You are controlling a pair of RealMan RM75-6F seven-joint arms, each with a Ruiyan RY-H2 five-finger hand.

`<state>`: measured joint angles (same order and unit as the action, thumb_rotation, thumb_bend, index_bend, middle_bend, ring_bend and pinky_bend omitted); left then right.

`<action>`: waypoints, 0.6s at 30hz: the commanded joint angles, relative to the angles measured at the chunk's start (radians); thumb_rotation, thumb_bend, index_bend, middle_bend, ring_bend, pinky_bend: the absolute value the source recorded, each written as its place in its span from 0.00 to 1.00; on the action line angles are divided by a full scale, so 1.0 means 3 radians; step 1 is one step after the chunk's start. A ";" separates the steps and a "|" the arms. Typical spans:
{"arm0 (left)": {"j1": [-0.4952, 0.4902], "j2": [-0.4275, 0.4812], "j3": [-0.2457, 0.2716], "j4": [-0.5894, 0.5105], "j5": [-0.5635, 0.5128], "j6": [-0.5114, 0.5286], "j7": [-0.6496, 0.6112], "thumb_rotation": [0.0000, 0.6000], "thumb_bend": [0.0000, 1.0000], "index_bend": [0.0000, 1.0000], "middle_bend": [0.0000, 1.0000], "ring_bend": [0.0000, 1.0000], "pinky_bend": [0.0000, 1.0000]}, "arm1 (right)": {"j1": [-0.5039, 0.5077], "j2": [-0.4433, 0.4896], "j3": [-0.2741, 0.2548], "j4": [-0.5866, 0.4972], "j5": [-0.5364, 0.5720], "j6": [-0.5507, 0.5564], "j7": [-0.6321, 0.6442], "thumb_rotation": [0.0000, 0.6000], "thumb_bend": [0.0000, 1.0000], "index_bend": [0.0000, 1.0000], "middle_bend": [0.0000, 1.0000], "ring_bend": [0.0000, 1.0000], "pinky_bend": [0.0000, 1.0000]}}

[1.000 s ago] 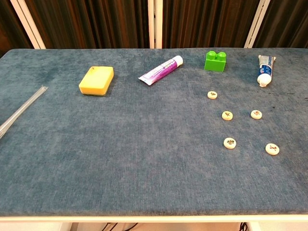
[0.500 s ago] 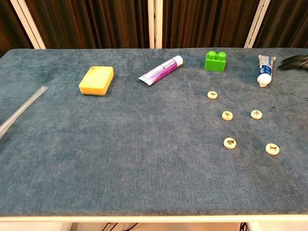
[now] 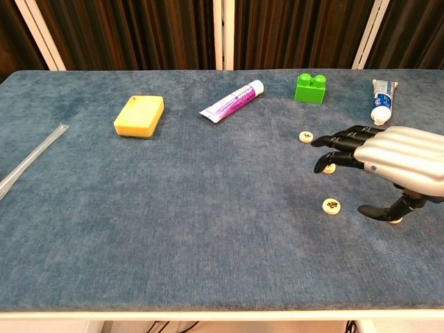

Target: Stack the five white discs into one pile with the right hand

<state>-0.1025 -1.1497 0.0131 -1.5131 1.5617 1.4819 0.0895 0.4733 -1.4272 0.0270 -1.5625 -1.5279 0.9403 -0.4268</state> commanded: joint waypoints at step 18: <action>0.0026 0.0026 -0.0004 -0.0074 -0.0034 -0.0019 -0.0056 1.00 0.01 0.00 0.00 0.00 0.00 | 0.0082 -0.0301 -0.0055 0.0283 0.0141 0.0060 -0.0080 1.00 0.33 0.39 0.03 0.00 0.00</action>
<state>-0.0947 -1.1418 0.0119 -1.5355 1.5515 1.4765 0.0727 0.4972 -1.5168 0.0105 -1.4782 -1.4862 0.9580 -0.4510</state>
